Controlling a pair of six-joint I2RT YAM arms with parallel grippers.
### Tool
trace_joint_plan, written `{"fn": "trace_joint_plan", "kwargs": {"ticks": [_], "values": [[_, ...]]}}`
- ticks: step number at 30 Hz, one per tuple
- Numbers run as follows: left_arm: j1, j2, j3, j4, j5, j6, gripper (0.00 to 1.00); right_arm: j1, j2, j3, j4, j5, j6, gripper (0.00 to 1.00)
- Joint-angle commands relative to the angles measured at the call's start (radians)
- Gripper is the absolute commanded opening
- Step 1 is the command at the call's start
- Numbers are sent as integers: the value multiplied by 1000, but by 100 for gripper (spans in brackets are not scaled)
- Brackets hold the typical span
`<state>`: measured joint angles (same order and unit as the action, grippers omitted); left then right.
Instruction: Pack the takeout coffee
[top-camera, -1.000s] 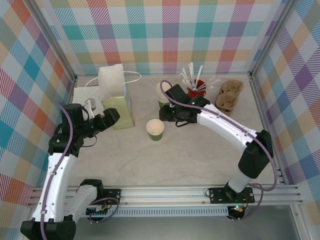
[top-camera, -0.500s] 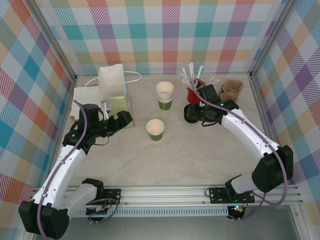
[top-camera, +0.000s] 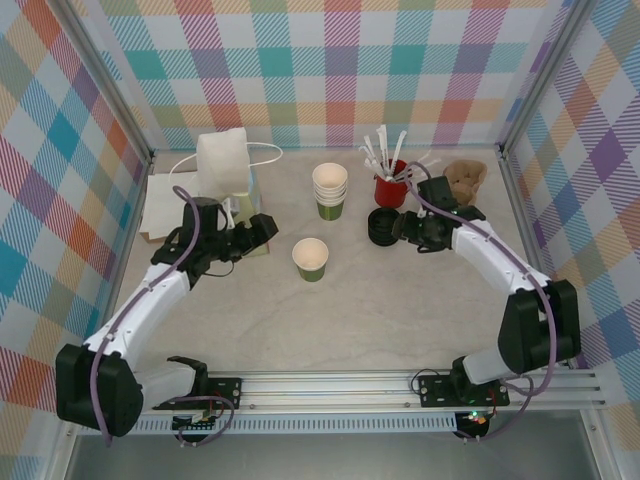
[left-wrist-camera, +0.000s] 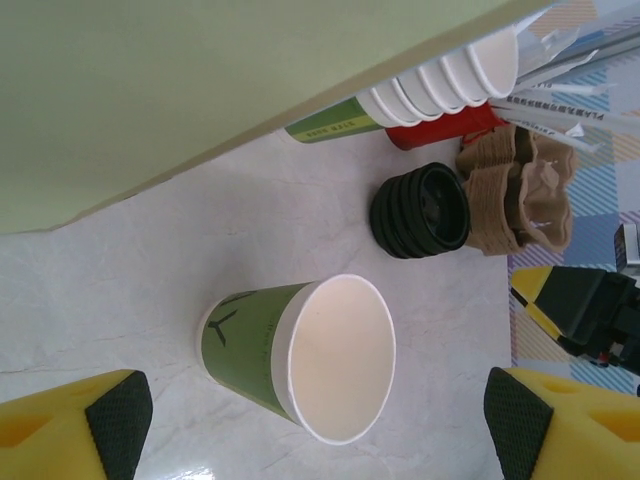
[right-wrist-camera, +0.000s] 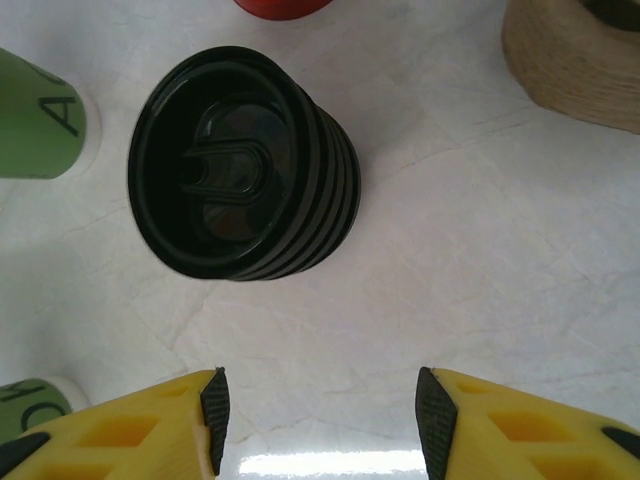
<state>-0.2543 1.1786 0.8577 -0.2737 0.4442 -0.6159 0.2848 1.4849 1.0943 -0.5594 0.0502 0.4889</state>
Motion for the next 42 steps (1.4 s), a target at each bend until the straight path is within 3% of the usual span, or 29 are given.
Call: {"fn": "trace_joint_plan", "kwargs": {"ticks": [1, 18, 27, 42], "values": [[-31, 38, 0, 60, 10, -6, 88, -7, 65, 39, 75, -9, 23, 54], [-118, 243, 46, 110, 23, -12, 91, -14, 311, 239, 46, 44, 39, 44], [-149, 300, 77, 102, 41, -11, 91, -16, 340, 251, 19, 68, 43, 38], [-190, 332, 120, 83, 99, -11, 87, -15, 338, 259, 4, 56, 30, 17]]}}
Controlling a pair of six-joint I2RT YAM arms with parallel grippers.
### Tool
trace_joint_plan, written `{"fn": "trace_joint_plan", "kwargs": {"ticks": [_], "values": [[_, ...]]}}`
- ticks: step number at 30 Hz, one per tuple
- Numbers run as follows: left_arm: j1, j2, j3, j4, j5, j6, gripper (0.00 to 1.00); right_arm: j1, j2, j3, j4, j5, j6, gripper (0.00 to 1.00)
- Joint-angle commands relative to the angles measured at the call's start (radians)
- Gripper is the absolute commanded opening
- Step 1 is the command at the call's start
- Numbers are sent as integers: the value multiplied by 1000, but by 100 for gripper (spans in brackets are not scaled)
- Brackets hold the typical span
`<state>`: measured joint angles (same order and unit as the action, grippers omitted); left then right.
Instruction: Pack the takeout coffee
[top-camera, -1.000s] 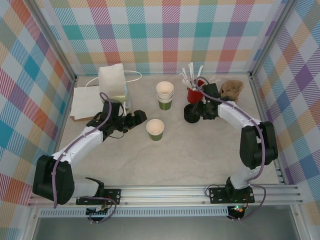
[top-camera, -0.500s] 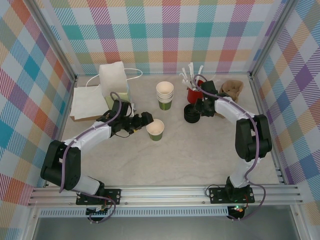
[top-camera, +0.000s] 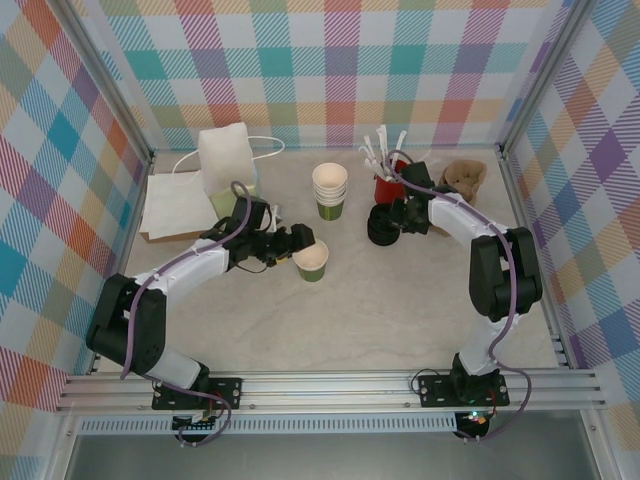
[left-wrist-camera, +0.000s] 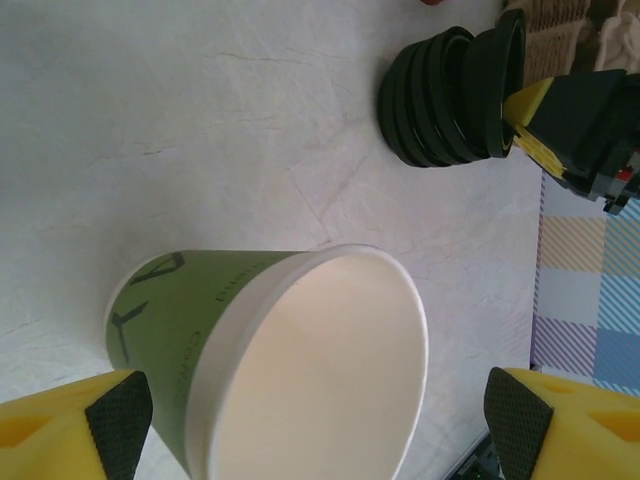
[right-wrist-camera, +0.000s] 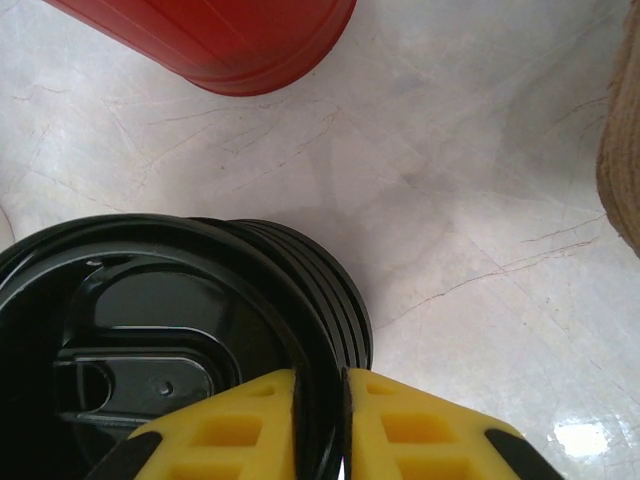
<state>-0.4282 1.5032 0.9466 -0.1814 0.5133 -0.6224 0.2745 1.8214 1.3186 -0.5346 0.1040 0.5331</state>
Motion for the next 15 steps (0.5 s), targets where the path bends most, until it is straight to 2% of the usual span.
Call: {"fn": "trace_joint_plan", "kwargs": {"ticks": [1, 9, 15], "values": [[-17, 9, 31, -7, 35, -6, 86, -5, 0, 34, -21, 2, -17, 16], [-32, 29, 47, -4, 82, -4, 85, -4, -25, 31, -30, 3, -37, 15], [-32, 13, 49, -41, 32, 14, 86, -4, -56, 19, -31, 10, -48, 15]]}}
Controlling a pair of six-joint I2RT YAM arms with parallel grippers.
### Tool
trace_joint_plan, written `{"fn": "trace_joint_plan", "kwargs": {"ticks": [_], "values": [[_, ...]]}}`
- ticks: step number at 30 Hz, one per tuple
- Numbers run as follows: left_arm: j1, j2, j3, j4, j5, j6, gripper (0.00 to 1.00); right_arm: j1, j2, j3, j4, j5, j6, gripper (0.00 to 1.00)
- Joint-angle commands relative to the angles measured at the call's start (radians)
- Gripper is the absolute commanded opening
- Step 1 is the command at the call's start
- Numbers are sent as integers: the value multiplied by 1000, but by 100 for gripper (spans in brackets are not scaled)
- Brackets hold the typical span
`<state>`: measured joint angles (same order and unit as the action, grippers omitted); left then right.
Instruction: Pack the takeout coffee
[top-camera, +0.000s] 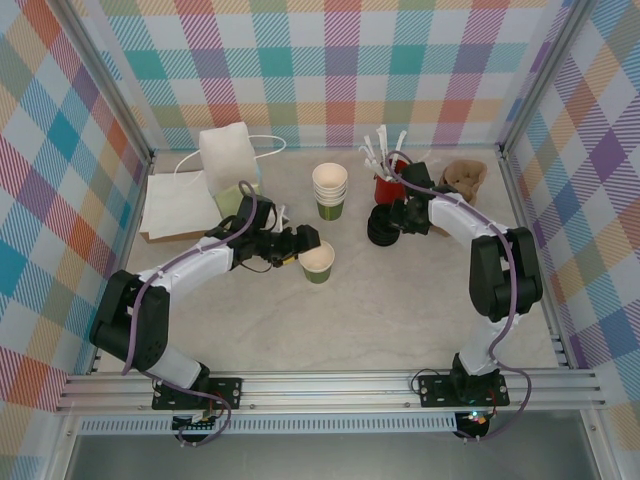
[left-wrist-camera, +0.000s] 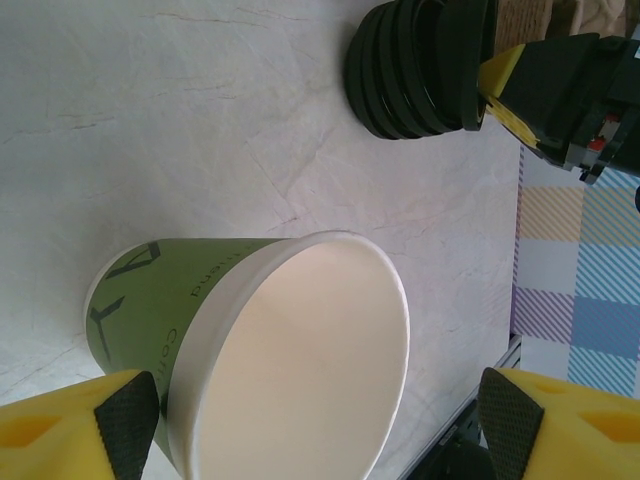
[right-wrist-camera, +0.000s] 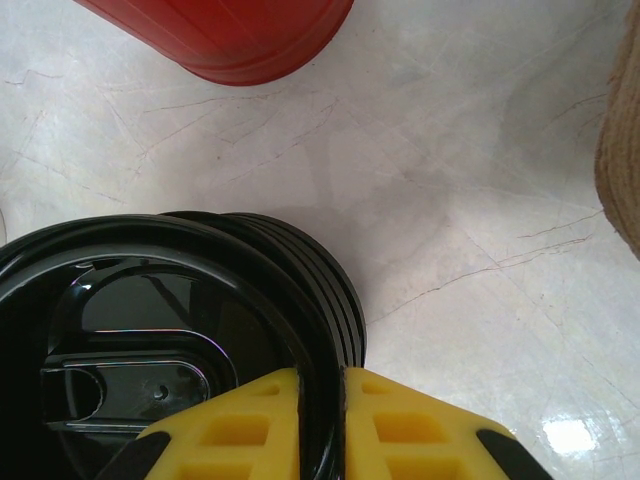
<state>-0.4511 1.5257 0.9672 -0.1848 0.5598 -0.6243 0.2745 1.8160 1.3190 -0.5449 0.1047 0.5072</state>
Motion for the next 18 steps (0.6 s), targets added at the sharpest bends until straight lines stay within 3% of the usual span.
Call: {"fn": "trace_joint_plan", "kwargs": {"ticks": [1, 12, 18], "values": [[-9, -18, 30, -48, -28, 20, 86, -5, -60, 14, -19, 11, -25, 15], [-9, -163, 43, -167, -189, 59, 88, 2, -225, -100, 29, -13, -56, 16], [-9, -227, 34, -104, -157, 23, 88, 70, -348, -172, 92, -43, -79, 16]]}}
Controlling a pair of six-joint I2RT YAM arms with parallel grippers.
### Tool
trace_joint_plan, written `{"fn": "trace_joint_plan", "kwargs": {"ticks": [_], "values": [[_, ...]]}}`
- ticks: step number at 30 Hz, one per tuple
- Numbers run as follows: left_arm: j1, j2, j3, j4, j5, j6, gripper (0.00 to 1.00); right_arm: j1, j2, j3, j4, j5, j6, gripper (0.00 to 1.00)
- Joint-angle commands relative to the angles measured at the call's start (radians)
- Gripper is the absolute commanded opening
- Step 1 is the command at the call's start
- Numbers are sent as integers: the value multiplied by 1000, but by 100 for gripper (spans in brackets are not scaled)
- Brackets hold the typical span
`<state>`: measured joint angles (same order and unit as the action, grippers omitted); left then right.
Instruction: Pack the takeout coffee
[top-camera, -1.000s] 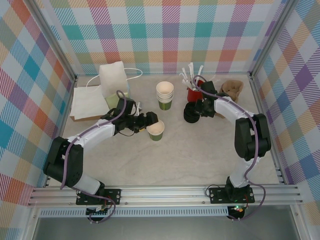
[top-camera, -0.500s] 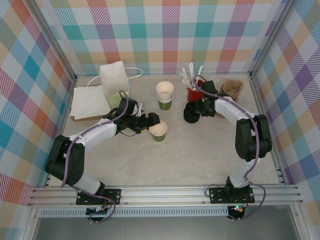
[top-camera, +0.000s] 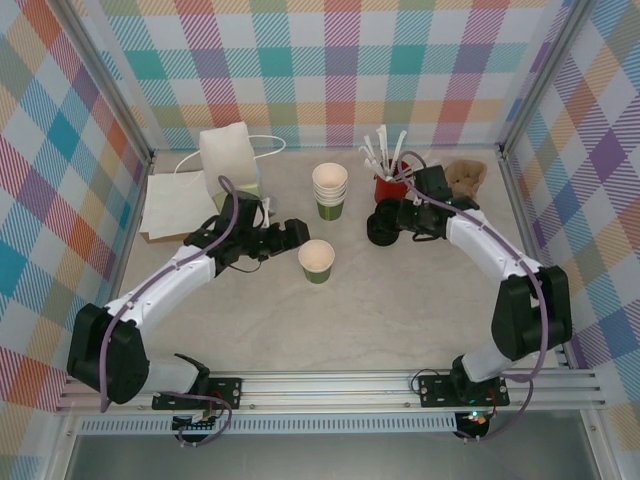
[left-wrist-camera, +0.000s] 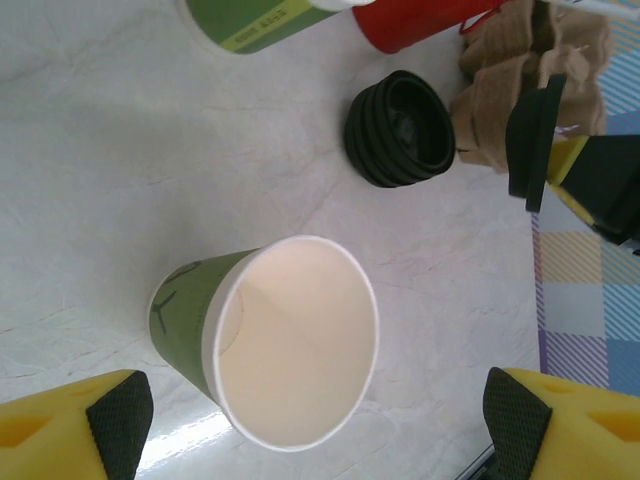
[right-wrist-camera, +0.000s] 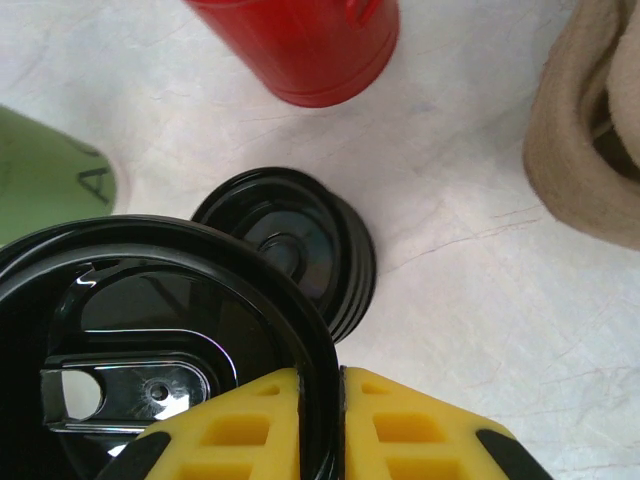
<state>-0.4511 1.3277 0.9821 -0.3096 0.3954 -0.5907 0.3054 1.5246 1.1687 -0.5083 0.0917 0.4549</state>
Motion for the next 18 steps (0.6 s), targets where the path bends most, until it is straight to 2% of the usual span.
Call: {"fn": "trace_joint_plan", "kwargs": {"ticks": [1, 8, 18], "values": [[-9, -33, 20, 51, 30, -22, 88, 58, -73, -32, 70, -30, -28, 16], [-45, -6, 85, 152, 134, -76, 88, 195, -138, -62, 166, -14, -60, 16], [-92, 91, 182, 172, 126, -79, 89, 287, -150, -37, 228, -58, -86, 16]]}}
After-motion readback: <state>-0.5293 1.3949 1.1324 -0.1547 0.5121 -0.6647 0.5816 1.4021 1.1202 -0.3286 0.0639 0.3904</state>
